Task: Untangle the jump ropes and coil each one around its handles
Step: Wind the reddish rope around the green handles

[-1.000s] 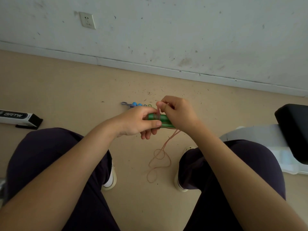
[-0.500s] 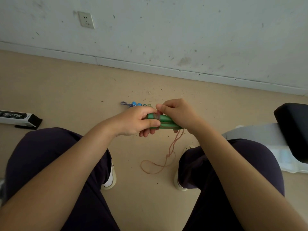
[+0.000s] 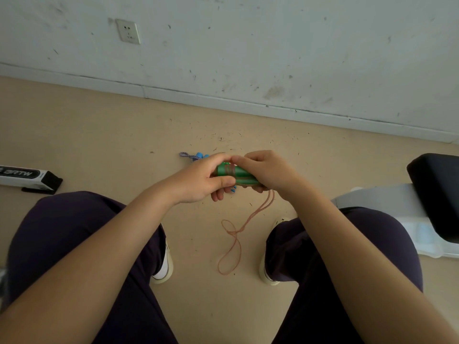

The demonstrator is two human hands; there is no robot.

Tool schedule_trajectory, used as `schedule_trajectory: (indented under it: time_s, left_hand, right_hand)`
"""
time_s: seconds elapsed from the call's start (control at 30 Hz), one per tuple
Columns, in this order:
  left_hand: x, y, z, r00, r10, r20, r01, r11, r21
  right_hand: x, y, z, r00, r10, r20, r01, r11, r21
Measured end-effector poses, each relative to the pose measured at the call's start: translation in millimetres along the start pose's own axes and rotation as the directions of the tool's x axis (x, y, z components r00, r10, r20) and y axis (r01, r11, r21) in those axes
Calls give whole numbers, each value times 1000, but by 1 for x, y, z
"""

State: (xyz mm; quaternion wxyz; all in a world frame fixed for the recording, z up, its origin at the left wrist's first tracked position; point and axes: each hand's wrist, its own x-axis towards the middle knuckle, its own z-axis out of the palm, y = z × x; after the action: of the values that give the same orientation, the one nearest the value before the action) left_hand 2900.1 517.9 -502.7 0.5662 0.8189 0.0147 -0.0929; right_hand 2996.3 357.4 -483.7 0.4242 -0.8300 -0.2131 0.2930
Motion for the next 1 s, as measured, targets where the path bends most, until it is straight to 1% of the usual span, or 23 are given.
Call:
schedule_trajectory:
  time_s: [0.13, 0.27, 0.3, 0.37, 0.43, 0.5, 0.63, 0.73, 0.8, 0.9, 1.0]
  left_hand:
    - [0, -2, -2, 999, -1, -51, -1, 998, -55]
    - [1, -1, -3, 992, 1, -125, -16, 993, -120]
    - [2, 0, -3, 989, -14, -148, -11, 985, -171]
    - [4, 1, -4, 976, -59, -207, -18, 935, -353]
    - [6, 4, -9, 954, -85, -287, -72, 866, -495]
    - [7, 3, -15, 922, -103, -373, -124, 835, -536]
    - [9, -2, -16, 866, -118, -486, -114, 899, -423]
    - [11, -2, -11, 830, -116, -546, -61, 953, -295]
    - [12, -4, -8, 819, -92, -567, -21, 982, -190]
    - [13, -6, -7, 849, -41, -527, 2, 997, -74]
    - [10, -4, -12, 916, -45, -398, 63, 997, 32]
  right_hand:
    - [0, -1, -1, 1000, -16, 13, 15, 998, 57]
    - [-1, 0, -7, 1000, -14, 10, 11, 980, 198]
    - [-1, -1, -8, 1000, -15, 15, 11, 966, 259]
    - [-1, -1, -8, 999, -26, 39, 10, 928, 372]
    - [-2, 1, -4, 996, -64, 68, 37, 936, 350]
    - [-4, 1, 4, 993, -100, 69, 79, 962, 263]
    - [-9, -8, 13, 981, -192, 7, 192, 981, 38]
    - [-12, -15, 17, 961, -276, 19, 276, 956, -102]
    - [-13, -16, 18, 953, -302, 40, 304, 936, -175]
    - [-13, -15, 13, 942, -333, 35, 331, 913, -238]
    - [-9, -6, 7, 901, -433, -24, 401, 853, -332]
